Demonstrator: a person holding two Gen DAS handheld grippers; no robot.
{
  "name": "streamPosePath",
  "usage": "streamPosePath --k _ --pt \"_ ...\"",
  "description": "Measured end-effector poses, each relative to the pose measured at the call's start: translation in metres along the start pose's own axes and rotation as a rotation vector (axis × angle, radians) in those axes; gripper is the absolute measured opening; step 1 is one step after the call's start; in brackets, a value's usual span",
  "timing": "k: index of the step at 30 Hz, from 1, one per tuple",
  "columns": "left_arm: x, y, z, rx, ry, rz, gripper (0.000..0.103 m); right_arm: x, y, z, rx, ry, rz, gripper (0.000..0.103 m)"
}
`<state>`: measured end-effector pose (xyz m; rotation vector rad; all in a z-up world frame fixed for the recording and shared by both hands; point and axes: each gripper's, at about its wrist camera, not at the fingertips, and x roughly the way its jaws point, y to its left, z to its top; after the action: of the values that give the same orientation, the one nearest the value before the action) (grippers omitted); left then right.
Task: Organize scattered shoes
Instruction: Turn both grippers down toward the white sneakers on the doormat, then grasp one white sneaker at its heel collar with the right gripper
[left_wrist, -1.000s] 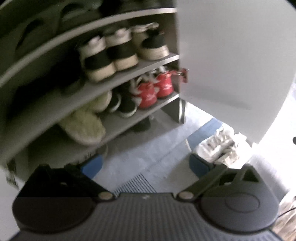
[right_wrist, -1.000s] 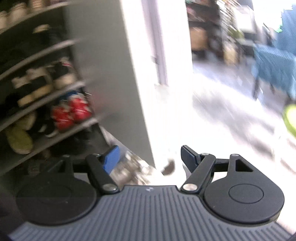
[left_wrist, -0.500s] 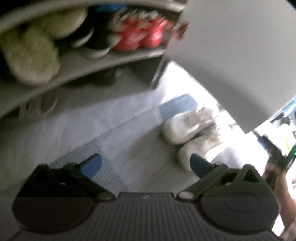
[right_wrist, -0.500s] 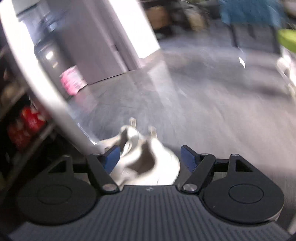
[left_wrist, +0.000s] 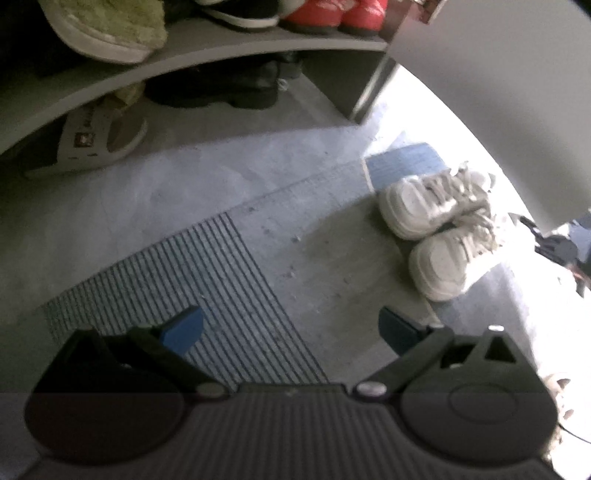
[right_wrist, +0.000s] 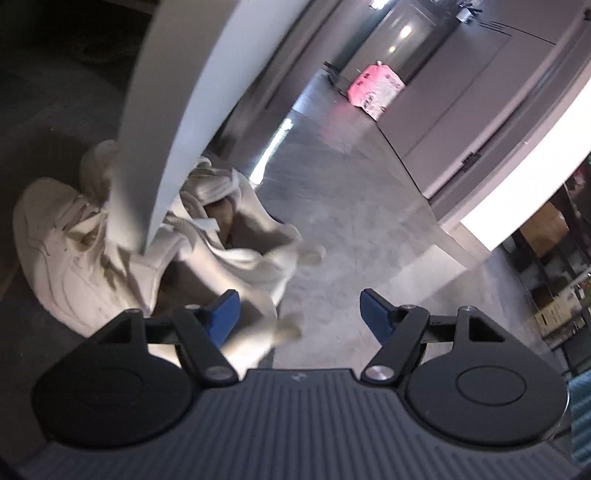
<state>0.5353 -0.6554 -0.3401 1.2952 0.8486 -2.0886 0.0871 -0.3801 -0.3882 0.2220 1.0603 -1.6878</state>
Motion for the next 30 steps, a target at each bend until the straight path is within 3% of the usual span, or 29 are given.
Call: streamPosePath --k 4,8,10,12,13,16,23,30 --pt "0.005 -0.004 -0.006 0.021 0.015 0.014 0.102 0.022 0.000 -0.004 0.074 0.075 -0.001 0.074" --pt "0.012 0.002 -0.007 -0.019 0.048 0.009 0.102 0.036 0.000 -0.009 0.271 0.121 -0.049 0.073" --pt "0.013 0.005 -0.006 -0.031 0.052 0.008 0.102 0.042 -0.009 -0.018 0.469 0.160 -0.045 0.072" --pt "0.015 0.006 -0.005 -0.037 0.052 0.008 0.102 0.046 -0.013 -0.024 0.633 0.204 -0.035 0.060" --pt "0.015 0.005 -0.005 -0.033 0.053 0.008 0.102 0.047 -0.010 -0.023 0.703 0.202 -0.008 0.033" --pt "0.017 0.001 -0.003 -0.022 0.055 -0.001 0.102 0.044 0.006 -0.011 0.694 0.191 -0.041 0.028" --pt "0.016 -0.009 -0.003 0.000 0.039 -0.005 0.102 0.005 0.014 -0.024 0.790 0.222 -0.049 0.029" --pt "0.017 -0.018 0.000 0.018 0.022 -0.018 0.102 -0.050 0.058 -0.045 0.941 0.325 0.076 0.028"
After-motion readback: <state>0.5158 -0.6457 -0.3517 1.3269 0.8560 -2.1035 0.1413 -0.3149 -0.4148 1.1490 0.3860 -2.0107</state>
